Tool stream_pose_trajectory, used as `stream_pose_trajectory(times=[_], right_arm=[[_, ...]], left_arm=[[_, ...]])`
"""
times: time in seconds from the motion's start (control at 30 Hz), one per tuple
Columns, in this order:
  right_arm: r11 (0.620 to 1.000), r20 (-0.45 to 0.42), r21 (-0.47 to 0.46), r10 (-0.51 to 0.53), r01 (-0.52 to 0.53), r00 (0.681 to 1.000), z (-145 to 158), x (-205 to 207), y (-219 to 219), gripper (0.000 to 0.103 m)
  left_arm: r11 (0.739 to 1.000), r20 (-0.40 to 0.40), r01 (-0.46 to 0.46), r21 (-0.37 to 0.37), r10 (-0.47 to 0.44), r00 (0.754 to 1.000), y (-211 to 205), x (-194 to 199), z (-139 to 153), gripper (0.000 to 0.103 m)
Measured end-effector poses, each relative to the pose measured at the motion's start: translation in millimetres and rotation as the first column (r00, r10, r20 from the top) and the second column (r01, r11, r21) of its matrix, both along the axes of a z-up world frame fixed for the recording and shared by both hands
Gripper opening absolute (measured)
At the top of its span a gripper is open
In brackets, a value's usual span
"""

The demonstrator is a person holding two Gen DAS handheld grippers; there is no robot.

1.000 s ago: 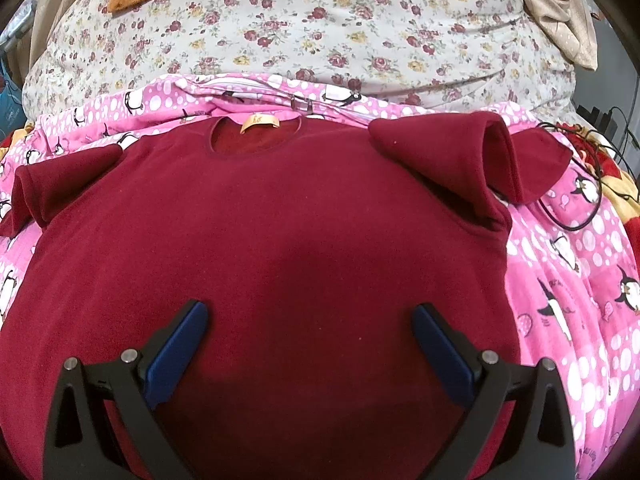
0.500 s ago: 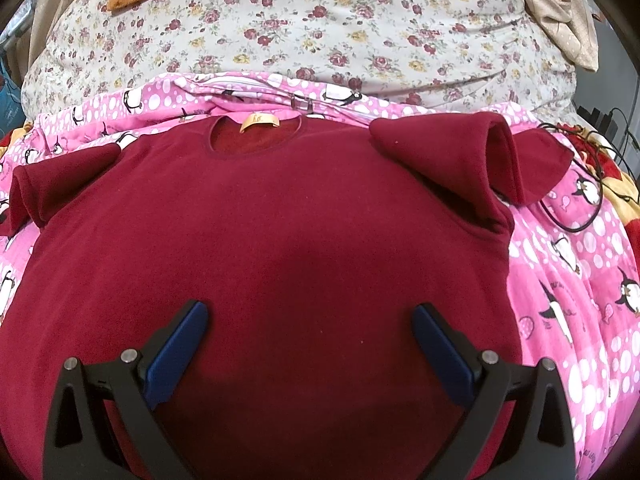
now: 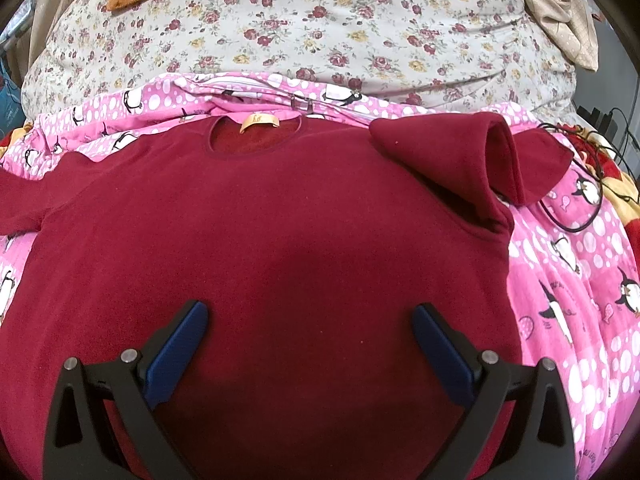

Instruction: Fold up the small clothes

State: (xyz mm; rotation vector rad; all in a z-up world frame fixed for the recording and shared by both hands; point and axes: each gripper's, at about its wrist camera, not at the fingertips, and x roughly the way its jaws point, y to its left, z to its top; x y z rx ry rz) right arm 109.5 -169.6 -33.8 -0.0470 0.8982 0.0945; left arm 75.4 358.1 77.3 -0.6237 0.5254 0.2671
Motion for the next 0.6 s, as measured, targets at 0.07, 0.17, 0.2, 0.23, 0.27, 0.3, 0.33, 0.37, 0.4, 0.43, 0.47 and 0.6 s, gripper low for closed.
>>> stream_pose_trajectory(times=[0.07,0.17,0.2,0.23,0.27,0.3,0.33,0.37,0.4,0.43,0.47,0.6], right_arm=[[1.000,0.001,0.001,0.000,0.000,1.000,0,0,0,0.103],[1.000,0.000,0.007,0.000,0.000,1.000,1,0,0,0.103],[1.000,-0.001,0.010,0.001,-0.001,1.000,0,0,-1,0.103],[1.000,-0.003,0.013,0.000,0.000,1.000,1,0,-2,0.103],[1.000,-0.005,0.017,-0.001,0.001,1.000,1,0,-3,0.103],[1.000,-0.006,0.021,-0.002,0.002,1.000,2,0,-4,0.103],[1.000,-0.005,0.025,-0.010,0.010,1.000,4,-1,-6,0.103],[0.999,0.003,0.024,-0.026,0.026,1.000,7,-2,-8,0.103],[0.999,0.014,0.020,-0.044,0.044,0.999,9,-2,-10,0.102],[0.998,0.026,0.017,-0.063,0.063,0.998,12,-3,-13,0.102],[0.996,0.039,0.017,-0.086,0.085,0.996,15,-3,-18,0.102],[0.987,0.076,0.088,-0.142,0.135,0.987,26,2,-34,0.101]], left_arm=[[0.993,0.015,0.115,-0.023,-0.114,0.993,-36,16,1,0.000],[0.939,0.027,0.342,-0.040,-0.342,0.939,-134,52,-5,0.000],[0.903,0.031,0.426,-0.045,-0.425,0.904,-174,64,-9,0.000],[0.878,0.029,0.476,-0.046,-0.475,0.880,-201,71,-13,0.000],[0.847,0.022,0.531,-0.034,-0.531,0.847,-238,80,-20,0.000],[0.818,0.014,0.575,-0.019,-0.575,0.818,-268,85,-28,0.000],[0.790,0.007,0.613,-0.015,-0.613,0.790,-293,91,-39,0.000],[0.767,-0.006,0.642,-0.022,-0.642,0.767,-316,97,-53,0.000],[0.749,-0.025,0.661,-0.036,-0.662,0.749,-333,103,-66,0.000],[0.730,-0.061,0.681,-0.060,-0.683,0.728,-347,109,-85,0.000],[0.724,-0.095,0.686,-0.071,-0.690,0.718,-353,111,-96,0.001],[0.696,-0.129,0.714,-0.075,-0.717,0.685,-360,99,-100,0.017]])
